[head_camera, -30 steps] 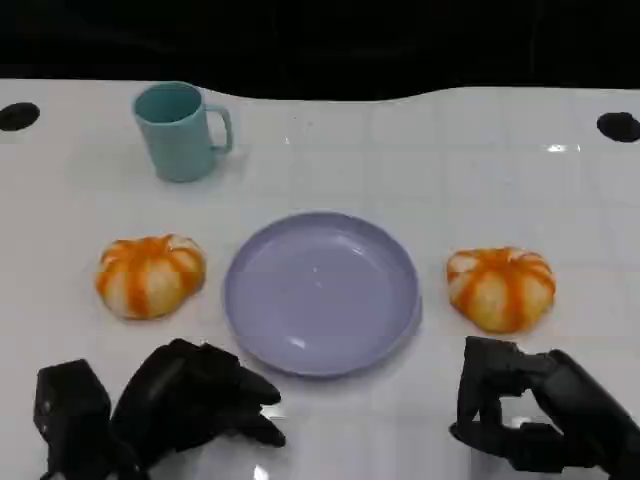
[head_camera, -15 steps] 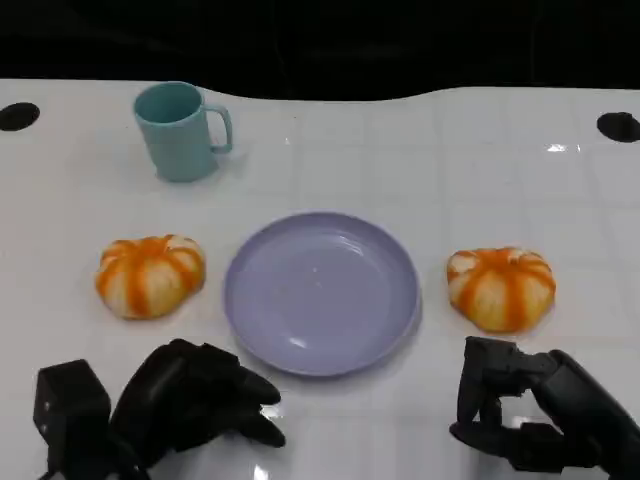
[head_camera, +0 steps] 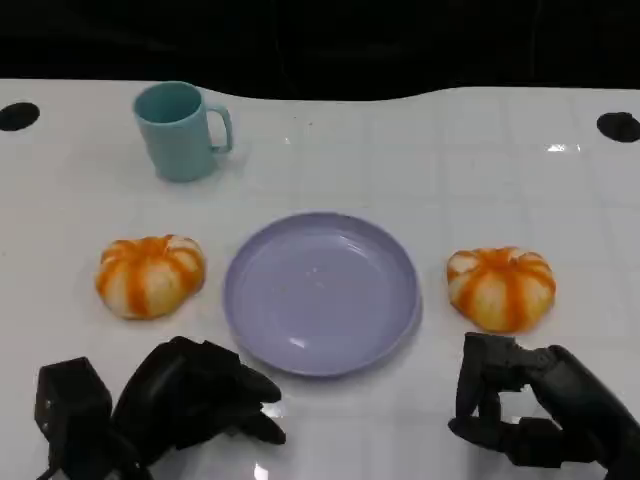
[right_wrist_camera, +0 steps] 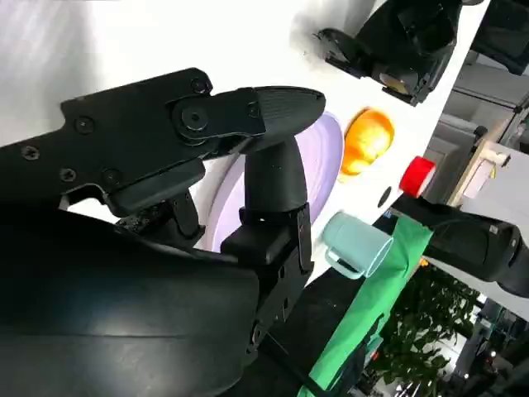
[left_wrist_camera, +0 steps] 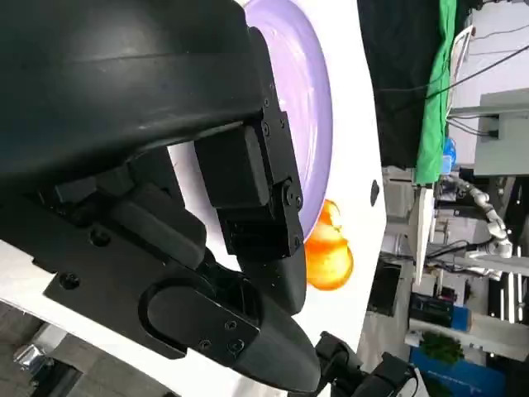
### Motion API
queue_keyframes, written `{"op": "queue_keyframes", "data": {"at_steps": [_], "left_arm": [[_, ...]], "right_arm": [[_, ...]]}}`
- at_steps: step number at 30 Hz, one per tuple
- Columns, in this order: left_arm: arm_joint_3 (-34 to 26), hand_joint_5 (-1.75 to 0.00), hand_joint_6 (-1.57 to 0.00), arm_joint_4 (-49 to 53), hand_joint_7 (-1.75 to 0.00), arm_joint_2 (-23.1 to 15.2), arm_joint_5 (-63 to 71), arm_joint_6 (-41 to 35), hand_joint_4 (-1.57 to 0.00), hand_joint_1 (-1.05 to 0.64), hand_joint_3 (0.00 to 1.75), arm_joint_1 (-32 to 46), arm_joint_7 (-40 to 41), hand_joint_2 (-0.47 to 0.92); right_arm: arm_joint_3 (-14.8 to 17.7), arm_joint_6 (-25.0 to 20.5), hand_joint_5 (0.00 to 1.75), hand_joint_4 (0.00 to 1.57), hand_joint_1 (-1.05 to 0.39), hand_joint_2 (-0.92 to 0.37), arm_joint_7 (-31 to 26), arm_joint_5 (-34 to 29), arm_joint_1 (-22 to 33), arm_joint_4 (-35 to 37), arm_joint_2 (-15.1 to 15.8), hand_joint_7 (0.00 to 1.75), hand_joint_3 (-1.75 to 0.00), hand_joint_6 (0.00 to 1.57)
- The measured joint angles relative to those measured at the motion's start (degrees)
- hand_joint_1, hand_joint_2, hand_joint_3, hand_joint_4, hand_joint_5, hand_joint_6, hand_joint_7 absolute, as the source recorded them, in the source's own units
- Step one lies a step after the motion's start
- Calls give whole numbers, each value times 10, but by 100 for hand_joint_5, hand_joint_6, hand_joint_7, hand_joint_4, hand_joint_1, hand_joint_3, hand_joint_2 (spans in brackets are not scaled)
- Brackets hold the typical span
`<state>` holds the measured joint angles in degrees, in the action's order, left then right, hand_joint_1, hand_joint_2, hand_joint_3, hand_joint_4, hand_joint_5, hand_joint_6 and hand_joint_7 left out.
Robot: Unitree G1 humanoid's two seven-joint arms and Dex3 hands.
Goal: Grasp the bread from the table and place it into the plate.
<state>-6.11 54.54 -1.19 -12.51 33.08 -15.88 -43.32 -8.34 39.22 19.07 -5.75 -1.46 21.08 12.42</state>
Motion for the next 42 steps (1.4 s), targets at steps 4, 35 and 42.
{"op": "queue_keyframes", "data": {"at_steps": [4, 35, 42], "left_arm": [[0, -22, -155, 1, 0, 0, 0, 0, -157, -105, 0, 0, 0, 81], [1, -21, -155, -5, 0, -2, -2, -11, -157, -105, 0, 0, 0, 80], [1, -21, -155, -6, 0, -2, -2, -11, -157, -105, 0, 0, 0, 80]], "right_arm": [[0, 0, 175, 79, -45, -92, 0, 0, 0, 0, 0, 168, -26, 63], [58, -104, 38, 26, -62, -92, -145, -233, -22, -176, 78, 0, -4, 37], [57, -140, 29, 19, -64, -90, -199, -332, -22, -196, 99, 0, -1, 30]]}}
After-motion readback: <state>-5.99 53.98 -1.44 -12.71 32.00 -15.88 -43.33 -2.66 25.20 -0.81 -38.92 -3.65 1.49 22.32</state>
